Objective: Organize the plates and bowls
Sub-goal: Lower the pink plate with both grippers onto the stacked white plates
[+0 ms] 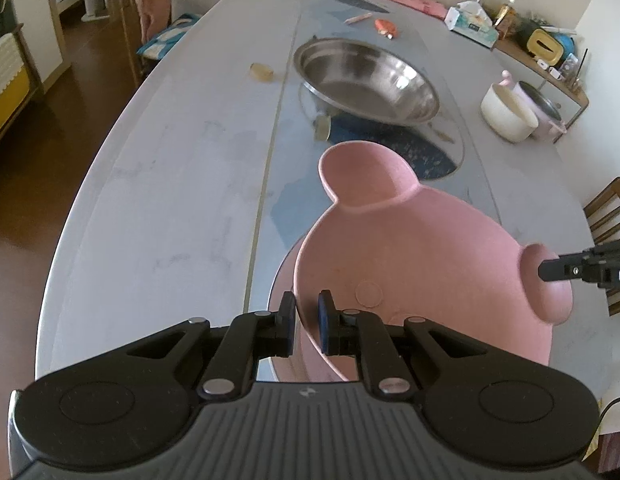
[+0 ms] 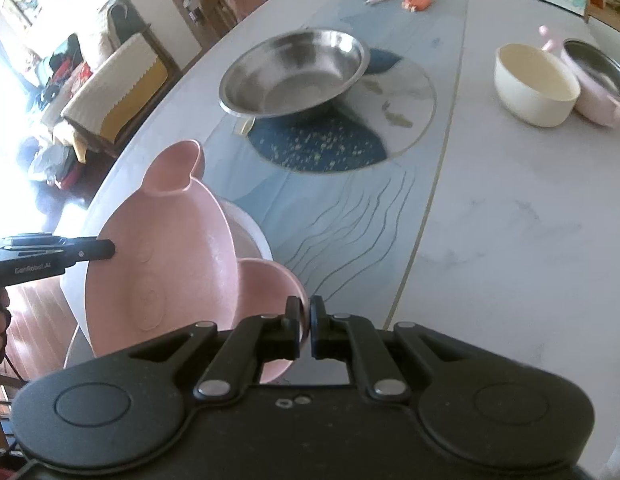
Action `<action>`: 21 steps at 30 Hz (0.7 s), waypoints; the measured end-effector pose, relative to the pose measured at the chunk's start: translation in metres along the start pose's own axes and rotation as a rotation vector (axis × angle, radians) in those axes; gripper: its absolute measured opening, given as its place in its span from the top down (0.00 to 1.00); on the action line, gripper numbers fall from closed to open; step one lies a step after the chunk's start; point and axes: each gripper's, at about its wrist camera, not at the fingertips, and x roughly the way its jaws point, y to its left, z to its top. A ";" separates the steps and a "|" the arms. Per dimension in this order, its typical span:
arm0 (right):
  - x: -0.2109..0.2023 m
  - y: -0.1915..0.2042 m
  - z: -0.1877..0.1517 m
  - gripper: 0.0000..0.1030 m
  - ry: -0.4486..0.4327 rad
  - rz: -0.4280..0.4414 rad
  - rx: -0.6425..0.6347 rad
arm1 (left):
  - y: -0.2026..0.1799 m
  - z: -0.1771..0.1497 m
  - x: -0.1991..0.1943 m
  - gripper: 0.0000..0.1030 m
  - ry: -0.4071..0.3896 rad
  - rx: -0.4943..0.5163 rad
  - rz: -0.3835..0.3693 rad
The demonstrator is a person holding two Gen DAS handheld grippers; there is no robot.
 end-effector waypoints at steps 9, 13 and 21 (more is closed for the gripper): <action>0.011 0.001 0.000 0.93 0.013 -0.002 -0.021 | 0.004 -0.013 0.004 0.90 0.004 -0.011 0.017; 0.016 0.004 0.002 0.93 0.020 -0.006 -0.033 | 0.006 -0.015 0.006 0.90 0.010 -0.021 0.029; 0.024 0.005 0.015 0.91 0.027 -0.023 -0.039 | 0.008 -0.018 0.006 0.90 0.013 -0.040 0.031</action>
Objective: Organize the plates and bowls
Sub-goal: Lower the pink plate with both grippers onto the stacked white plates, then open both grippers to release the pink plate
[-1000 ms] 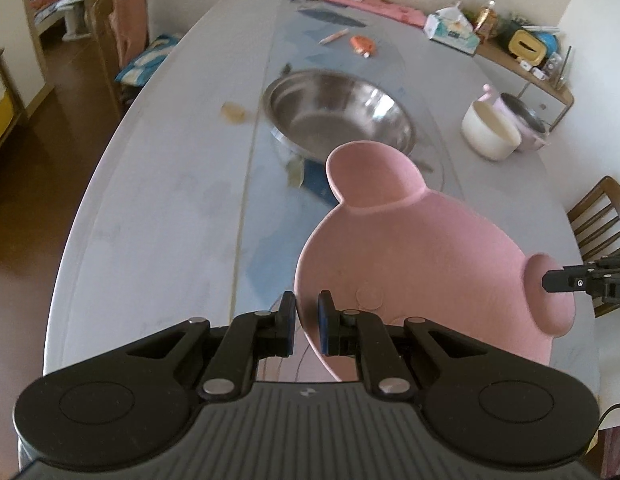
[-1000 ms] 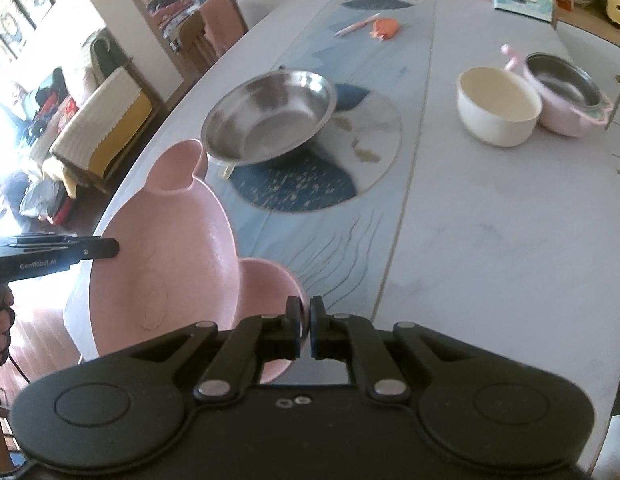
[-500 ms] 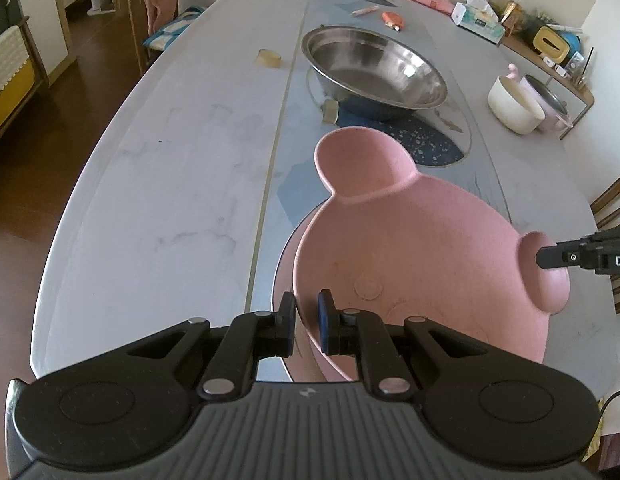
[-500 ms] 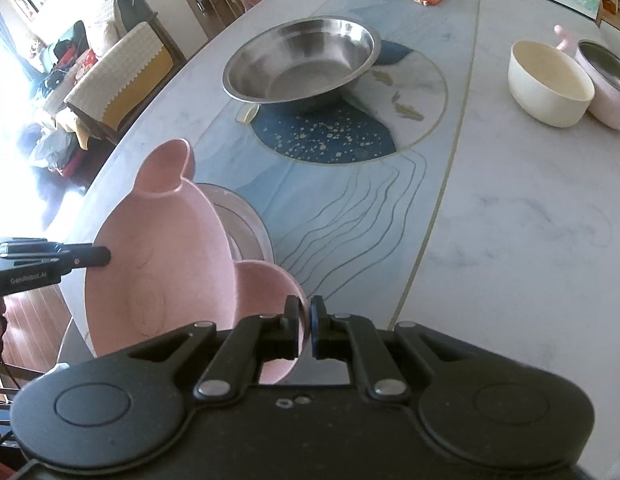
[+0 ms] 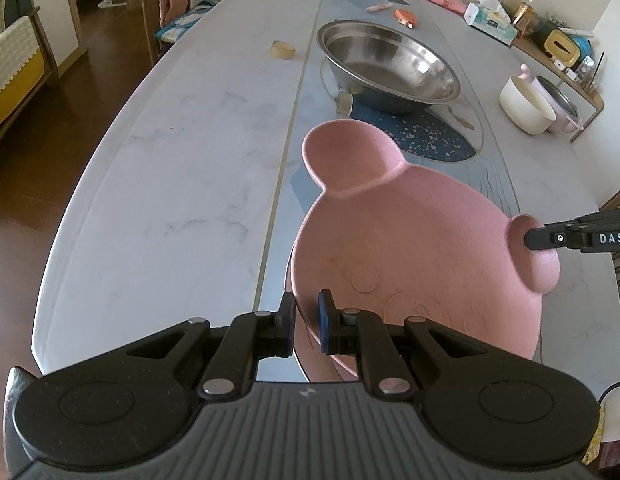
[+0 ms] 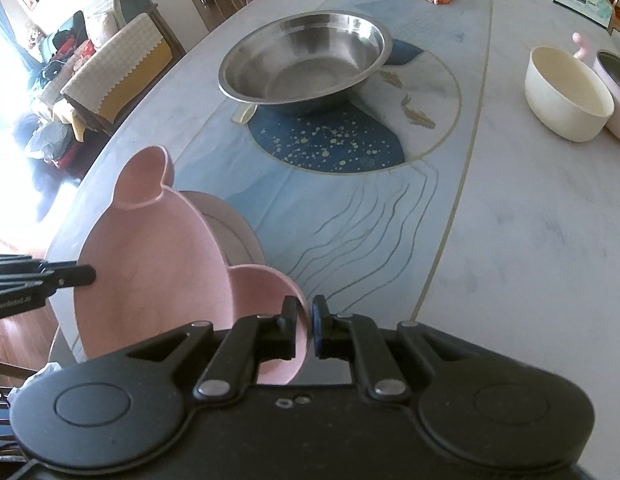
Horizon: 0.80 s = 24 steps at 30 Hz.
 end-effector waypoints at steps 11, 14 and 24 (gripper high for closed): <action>0.005 -0.006 0.012 0.88 0.017 -0.003 0.022 | -0.005 -0.001 0.003 0.90 0.051 -0.009 0.003; 0.005 -0.006 0.012 0.87 0.016 -0.003 0.021 | -0.006 -0.004 0.002 0.89 0.055 -0.004 0.002; 0.006 -0.005 0.011 0.81 0.004 -0.001 0.037 | -0.009 -0.005 -0.009 0.79 0.015 0.023 0.017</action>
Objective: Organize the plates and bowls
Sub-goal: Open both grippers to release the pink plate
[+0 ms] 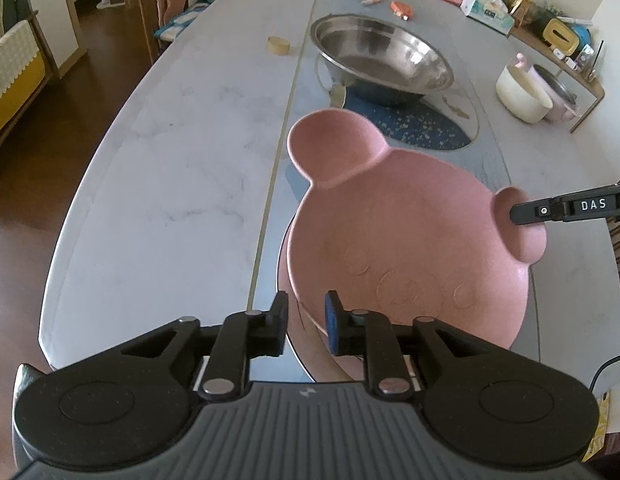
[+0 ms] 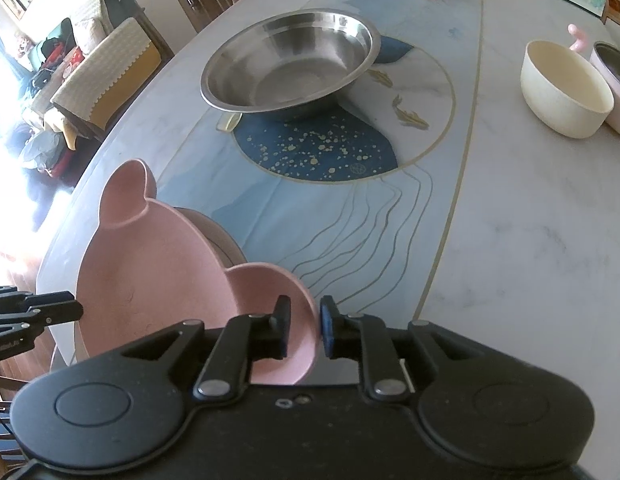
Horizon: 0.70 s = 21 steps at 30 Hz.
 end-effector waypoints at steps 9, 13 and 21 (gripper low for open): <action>-0.025 0.004 -0.001 0.65 -0.060 0.012 -0.004 | -0.011 0.011 -0.019 0.73 -0.086 0.044 -0.015; -0.043 0.006 0.003 0.62 -0.108 0.013 -0.017 | -0.020 0.026 -0.024 0.73 -0.127 0.075 -0.026; -0.066 -0.001 0.024 0.47 -0.197 -0.014 -0.003 | -0.044 0.069 -0.024 0.38 -0.232 0.140 -0.016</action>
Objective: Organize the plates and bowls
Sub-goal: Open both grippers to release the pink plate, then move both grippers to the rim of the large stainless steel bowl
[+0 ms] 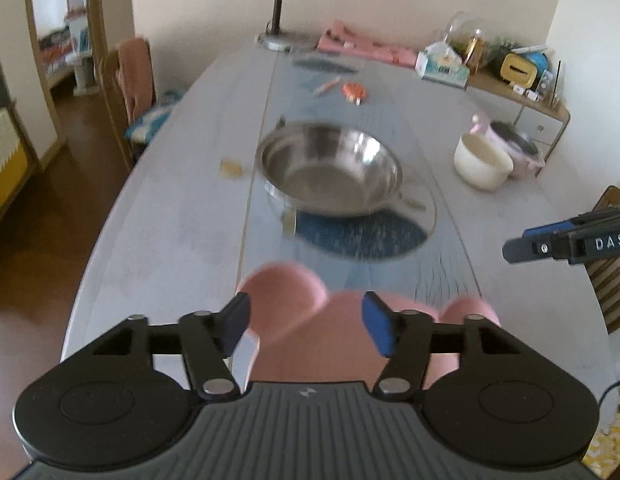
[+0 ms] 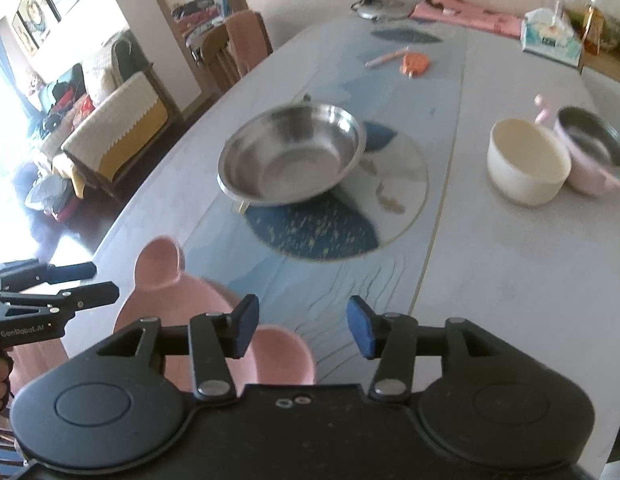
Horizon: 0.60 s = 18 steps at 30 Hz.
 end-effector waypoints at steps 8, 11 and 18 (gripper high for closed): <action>0.006 -0.015 0.030 0.22 -0.064 -0.050 0.001 | -0.008 0.058 0.033 0.28 -0.021 0.004 0.040; 0.013 -0.021 0.044 0.13 -0.086 -0.085 -0.010 | -0.009 0.078 0.051 0.28 -0.015 -0.002 0.060; 0.043 -0.033 0.078 0.05 -0.097 -0.126 -0.037 | -0.012 0.110 0.097 0.27 0.020 0.002 0.127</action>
